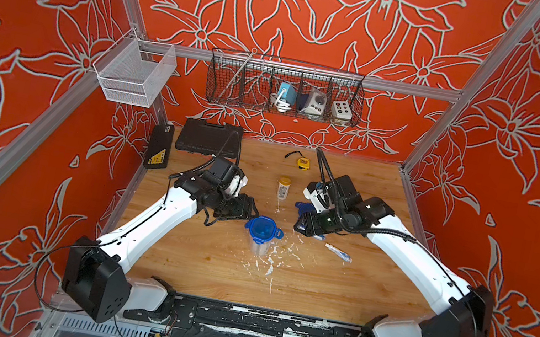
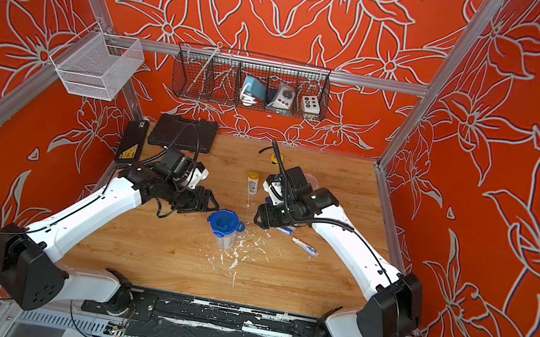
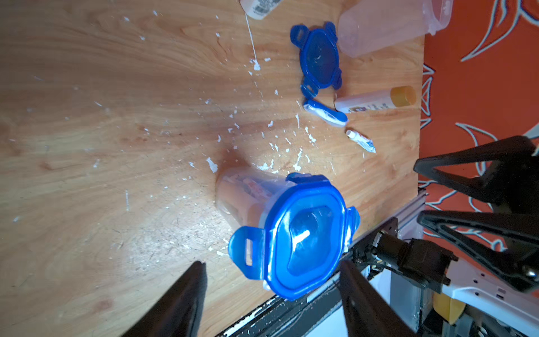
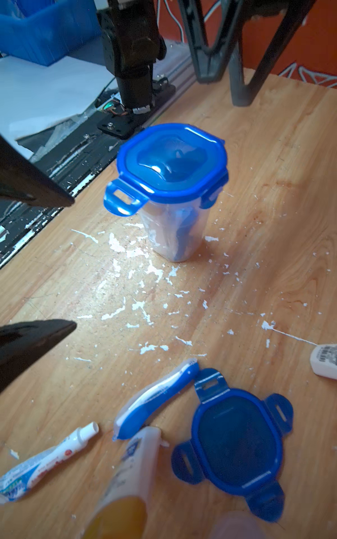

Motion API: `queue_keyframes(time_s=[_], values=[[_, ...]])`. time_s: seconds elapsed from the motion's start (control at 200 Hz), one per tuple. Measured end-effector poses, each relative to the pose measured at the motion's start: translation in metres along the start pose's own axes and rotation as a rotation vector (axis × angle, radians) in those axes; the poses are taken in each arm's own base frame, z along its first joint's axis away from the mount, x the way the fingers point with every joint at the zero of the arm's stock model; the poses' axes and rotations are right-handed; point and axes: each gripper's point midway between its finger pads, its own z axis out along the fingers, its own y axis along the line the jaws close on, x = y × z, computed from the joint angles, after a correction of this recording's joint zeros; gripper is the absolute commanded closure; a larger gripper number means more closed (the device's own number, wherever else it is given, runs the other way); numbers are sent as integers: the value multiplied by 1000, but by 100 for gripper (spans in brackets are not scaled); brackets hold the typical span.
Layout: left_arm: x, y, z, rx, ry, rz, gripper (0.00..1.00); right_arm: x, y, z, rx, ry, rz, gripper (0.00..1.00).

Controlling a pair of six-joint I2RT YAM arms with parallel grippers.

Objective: Pack away toiletry kits
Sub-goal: Close the fastener on the container.

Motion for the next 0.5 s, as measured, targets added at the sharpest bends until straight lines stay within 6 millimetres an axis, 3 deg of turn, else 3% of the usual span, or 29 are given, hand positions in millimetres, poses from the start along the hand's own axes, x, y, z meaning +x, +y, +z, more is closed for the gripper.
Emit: queue_keyframes(time_s=[0.165, 0.5], values=[[4, -11, 4, 43, 18, 21, 29, 17, 2, 18, -31, 63, 65, 39], [9, -7, 16, 52, 43, 11, 30, 6, 17, 31, -93, 47, 92, 40]])
